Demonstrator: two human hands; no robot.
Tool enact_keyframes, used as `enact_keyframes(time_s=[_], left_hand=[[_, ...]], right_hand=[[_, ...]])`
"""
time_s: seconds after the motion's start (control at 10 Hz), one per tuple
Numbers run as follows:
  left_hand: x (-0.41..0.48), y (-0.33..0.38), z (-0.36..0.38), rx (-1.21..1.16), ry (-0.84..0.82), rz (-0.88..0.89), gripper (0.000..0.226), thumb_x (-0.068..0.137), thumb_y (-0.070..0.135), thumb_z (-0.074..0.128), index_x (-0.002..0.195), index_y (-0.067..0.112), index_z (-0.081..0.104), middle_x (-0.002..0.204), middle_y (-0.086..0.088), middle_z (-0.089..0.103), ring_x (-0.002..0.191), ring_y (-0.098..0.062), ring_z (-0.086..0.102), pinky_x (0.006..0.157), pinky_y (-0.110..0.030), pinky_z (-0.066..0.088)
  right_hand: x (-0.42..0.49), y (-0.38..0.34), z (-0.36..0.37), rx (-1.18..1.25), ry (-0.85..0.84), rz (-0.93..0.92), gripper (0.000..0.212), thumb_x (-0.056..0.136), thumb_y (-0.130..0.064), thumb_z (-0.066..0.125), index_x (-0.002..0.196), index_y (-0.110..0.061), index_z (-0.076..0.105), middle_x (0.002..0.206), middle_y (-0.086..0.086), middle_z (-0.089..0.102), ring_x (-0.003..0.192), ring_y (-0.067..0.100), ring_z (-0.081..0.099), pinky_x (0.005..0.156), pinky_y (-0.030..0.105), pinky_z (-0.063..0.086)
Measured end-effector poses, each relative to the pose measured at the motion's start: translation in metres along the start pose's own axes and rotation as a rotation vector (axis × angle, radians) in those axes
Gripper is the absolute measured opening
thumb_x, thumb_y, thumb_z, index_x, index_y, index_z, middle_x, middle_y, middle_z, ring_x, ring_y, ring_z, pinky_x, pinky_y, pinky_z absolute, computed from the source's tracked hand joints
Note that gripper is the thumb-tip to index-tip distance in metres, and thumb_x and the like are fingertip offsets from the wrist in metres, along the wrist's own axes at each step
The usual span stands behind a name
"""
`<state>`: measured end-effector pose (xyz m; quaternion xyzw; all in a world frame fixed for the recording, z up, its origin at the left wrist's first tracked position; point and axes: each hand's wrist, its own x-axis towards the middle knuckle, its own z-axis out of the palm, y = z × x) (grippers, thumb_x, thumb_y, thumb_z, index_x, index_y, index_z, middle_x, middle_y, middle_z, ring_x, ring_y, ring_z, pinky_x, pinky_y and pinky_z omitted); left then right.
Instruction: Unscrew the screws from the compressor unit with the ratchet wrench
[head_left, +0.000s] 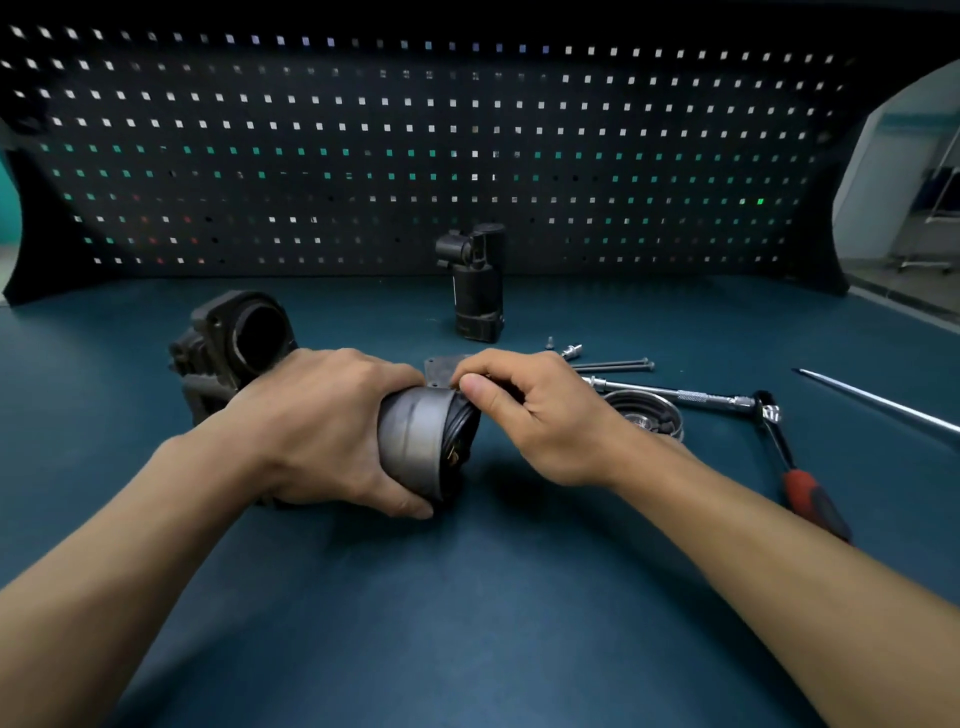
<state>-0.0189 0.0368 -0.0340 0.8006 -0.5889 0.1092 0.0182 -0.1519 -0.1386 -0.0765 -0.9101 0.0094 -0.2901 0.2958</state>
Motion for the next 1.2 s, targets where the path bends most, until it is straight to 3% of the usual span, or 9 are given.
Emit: enact_keyframes(time_s=[0.2,0.3,0.4,0.5,0.7,0.9,1.0,1.1,1.2], left_hand=[[-0.001,-0.003,0.002,-0.024,0.011,0.033,0.087,0.036,0.095,0.058,0.107,0.045,0.053,0.090,0.020,0.065,0.084,-0.010,0.062,0.071,-0.036,0.053],[-0.005,-0.004,0.004,-0.016,0.022,0.041,0.082,0.036,0.094,0.060,0.101,0.045,0.054,0.088,0.021,0.064,0.083,-0.009,0.062,0.068,-0.036,0.052],[-0.003,0.000,0.007,0.001,0.033,0.031,0.080,0.037,0.095,0.058,0.099,0.044,0.054,0.088,0.022,0.063,0.084,-0.009,0.061,0.069,-0.036,0.052],[0.003,0.002,0.008,0.018,0.043,-0.033,0.081,0.038,0.097,0.054,0.098,0.043,0.052,0.086,0.020,0.062,0.082,-0.011,0.061,0.069,-0.035,0.052],[0.029,0.011,0.020,0.139,0.081,-0.071,0.084,0.038,0.099,0.047,0.094,0.037,0.052,0.087,0.013,0.064,0.079,-0.020,0.062,0.061,-0.034,0.043],[0.066,0.022,0.028,0.178,0.086,-0.099,0.085,0.040,0.098,0.047,0.089,0.029,0.053,0.086,0.004,0.065,0.077,-0.026,0.063,0.058,-0.035,0.039],[0.077,0.031,0.031,0.197,0.165,-0.080,0.081,0.050,0.094,0.051,0.093,0.026,0.053,0.093,0.002,0.066,0.086,-0.025,0.063,0.061,-0.035,0.040],[0.066,0.047,0.035,0.137,0.249,0.020,0.075,0.065,0.081,0.061,0.111,0.023,0.058,0.113,0.003,0.063,0.107,-0.021,0.056,0.083,-0.036,0.048],[0.036,0.049,0.036,-0.067,0.548,0.145,0.057,0.074,0.052,0.076,0.116,0.014,0.066,0.118,0.000,0.064,0.113,-0.021,0.056,0.094,-0.035,0.049]], right_hand=[[0.004,-0.006,0.004,0.019,0.066,-0.025,0.027,0.103,-0.022,0.048,0.109,-0.008,0.070,0.099,-0.013,0.071,0.096,0.005,0.065,0.089,0.028,0.049],[-0.002,-0.002,-0.012,0.075,0.000,0.054,0.023,0.106,-0.013,0.046,0.104,-0.007,0.069,0.068,-0.037,0.059,0.072,-0.014,0.057,0.070,0.005,0.039],[-0.001,0.003,-0.036,0.044,-0.007,0.146,0.023,0.105,-0.021,0.049,0.101,-0.014,0.071,0.061,-0.028,0.060,0.063,-0.010,0.055,0.061,0.009,0.038],[0.004,0.016,-0.046,-0.045,0.123,0.261,0.017,0.099,-0.030,0.057,0.091,-0.030,0.072,0.082,-0.018,0.071,0.077,-0.005,0.061,0.072,0.020,0.048],[0.007,0.036,-0.038,-0.317,0.245,0.349,0.020,0.093,-0.036,0.061,0.106,-0.026,0.073,0.106,-0.005,0.073,0.102,0.019,0.063,0.088,0.034,0.051],[0.018,0.040,-0.025,-0.511,0.285,0.419,0.036,0.096,-0.046,0.052,0.122,-0.023,0.063,0.116,0.005,0.067,0.106,0.032,0.061,0.082,0.039,0.049],[0.017,0.048,-0.032,-0.552,0.333,0.522,0.039,0.097,-0.050,0.044,0.115,-0.020,0.061,0.110,0.008,0.068,0.088,0.031,0.057,0.069,0.036,0.041],[0.011,0.054,-0.033,-0.578,0.306,0.614,0.049,0.098,-0.056,0.036,0.120,-0.016,0.054,0.111,0.013,0.067,0.094,0.036,0.061,0.071,0.039,0.041],[0.007,0.044,-0.046,-0.449,0.332,0.699,0.061,0.098,-0.060,0.036,0.137,-0.014,0.047,0.123,0.015,0.064,0.108,0.037,0.060,0.080,0.042,0.044]])
